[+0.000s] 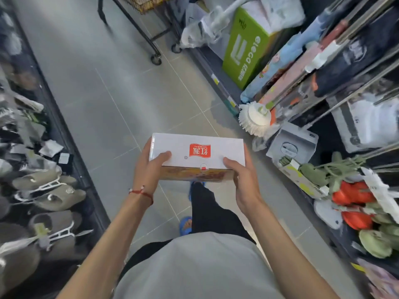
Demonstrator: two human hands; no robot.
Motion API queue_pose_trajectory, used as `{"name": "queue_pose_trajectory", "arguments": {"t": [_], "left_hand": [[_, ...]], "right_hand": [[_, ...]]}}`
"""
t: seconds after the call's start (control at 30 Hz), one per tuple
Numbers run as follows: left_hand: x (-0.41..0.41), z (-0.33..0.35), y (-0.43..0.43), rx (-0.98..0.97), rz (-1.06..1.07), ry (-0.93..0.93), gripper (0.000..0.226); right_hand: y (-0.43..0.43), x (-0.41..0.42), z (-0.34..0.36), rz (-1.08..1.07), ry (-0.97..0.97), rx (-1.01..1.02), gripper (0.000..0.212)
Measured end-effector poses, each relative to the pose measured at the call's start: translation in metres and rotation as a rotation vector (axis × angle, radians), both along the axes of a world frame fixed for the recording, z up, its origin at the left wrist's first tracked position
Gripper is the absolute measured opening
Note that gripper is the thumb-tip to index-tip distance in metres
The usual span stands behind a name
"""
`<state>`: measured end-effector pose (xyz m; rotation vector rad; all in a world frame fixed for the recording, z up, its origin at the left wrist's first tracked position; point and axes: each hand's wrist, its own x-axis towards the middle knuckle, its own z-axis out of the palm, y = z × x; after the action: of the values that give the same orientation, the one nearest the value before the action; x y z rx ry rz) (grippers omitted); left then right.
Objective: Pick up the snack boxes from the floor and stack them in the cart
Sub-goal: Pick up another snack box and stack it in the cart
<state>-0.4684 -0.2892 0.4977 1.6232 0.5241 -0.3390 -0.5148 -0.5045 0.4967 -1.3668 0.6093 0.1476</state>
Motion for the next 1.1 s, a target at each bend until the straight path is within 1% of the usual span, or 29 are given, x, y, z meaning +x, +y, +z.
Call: {"name": "queue_pose_trajectory", "arguments": {"t": [0.1, 0.17, 0.33, 0.47, 0.6, 0.8, 0.87, 0.97, 1.1], "left_hand": [[0.048, 0.001, 0.012, 0.02, 0.057, 0.019, 0.065], [0.082, -0.001, 0.019, 0.028, 0.106, 0.024, 0.066], [0.164, 0.005, 0.031, 0.048, 0.158, 0.024, 0.056], [0.228, 0.008, 0.041, 0.034, 0.229, -0.017, 0.038], [0.29, 0.011, 0.061, 0.05, 0.256, -0.036, 0.039], [0.395, 0.001, 0.112, 0.016, 0.279, -0.019, 0.035], [0.435, -0.001, 0.133, 0.012, 0.277, -0.006, 0.031], [0.5, 0.001, 0.167, 0.009, 0.266, 0.008, 0.027], [0.586, 0.011, 0.21, 0.02, 0.191, 0.011, 0.03]], "right_hand": [[0.011, 0.065, -0.007, 0.049, -0.001, 0.0, 0.049], [0.016, 0.108, -0.01, 0.072, 0.003, 0.014, 0.051], [0.026, 0.208, -0.007, 0.155, -0.008, 0.008, 0.057], [0.037, 0.285, -0.001, 0.229, -0.006, 0.005, 0.068], [0.058, 0.353, 0.002, 0.256, 0.014, -0.001, 0.075], [0.111, 0.462, -0.004, 0.276, 0.027, -0.027, 0.076], [0.132, 0.501, -0.006, 0.266, 0.033, -0.025, 0.075], [0.165, 0.557, -0.007, 0.224, 0.025, -0.026, 0.07], [0.206, 0.628, -0.001, 0.133, 0.009, -0.014, 0.067]]}}
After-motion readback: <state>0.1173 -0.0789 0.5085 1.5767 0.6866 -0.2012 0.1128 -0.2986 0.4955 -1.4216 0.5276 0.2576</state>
